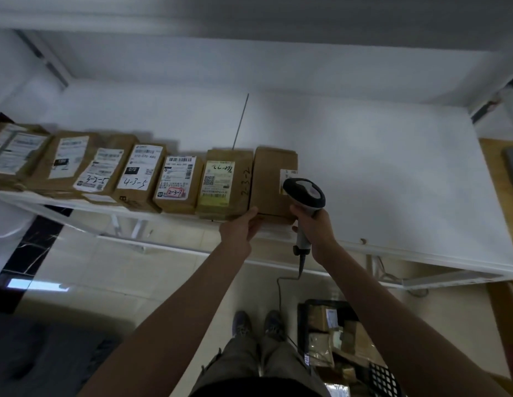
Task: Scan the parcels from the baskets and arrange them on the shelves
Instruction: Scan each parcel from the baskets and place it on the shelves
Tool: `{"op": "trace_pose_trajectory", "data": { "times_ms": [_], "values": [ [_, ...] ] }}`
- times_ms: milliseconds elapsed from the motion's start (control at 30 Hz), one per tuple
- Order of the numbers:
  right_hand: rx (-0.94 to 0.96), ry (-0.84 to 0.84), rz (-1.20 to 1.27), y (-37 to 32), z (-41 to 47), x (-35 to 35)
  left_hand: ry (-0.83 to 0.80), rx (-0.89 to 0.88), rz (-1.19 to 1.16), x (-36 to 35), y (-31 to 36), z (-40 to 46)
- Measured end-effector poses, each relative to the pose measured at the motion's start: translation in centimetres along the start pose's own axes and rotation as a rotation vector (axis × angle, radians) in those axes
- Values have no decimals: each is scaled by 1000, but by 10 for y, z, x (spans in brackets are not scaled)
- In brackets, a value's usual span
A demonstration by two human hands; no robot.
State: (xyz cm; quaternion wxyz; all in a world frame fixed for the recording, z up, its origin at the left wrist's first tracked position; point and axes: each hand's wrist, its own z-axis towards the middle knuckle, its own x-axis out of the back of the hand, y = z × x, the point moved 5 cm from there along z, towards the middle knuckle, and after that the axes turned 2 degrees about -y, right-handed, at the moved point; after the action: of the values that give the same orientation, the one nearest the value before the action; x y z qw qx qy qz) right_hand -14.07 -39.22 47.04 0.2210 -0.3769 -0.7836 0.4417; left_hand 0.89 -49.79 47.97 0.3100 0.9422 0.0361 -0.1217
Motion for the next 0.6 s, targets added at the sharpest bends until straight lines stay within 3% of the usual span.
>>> {"op": "trace_pose_trajectory", "data": {
  "times_ms": [300, 467, 600],
  "values": [
    [3, -93, -69, -5, 0, 2, -56, 15, 172, 8, 10, 10],
    [51, -2, 11, -5, -7, 11, -109, 38, 405, 6, 3, 0],
    [84, 126, 120, -3, -25, 32, -270, 67, 668, -18, -11, -14]
  ]
}}
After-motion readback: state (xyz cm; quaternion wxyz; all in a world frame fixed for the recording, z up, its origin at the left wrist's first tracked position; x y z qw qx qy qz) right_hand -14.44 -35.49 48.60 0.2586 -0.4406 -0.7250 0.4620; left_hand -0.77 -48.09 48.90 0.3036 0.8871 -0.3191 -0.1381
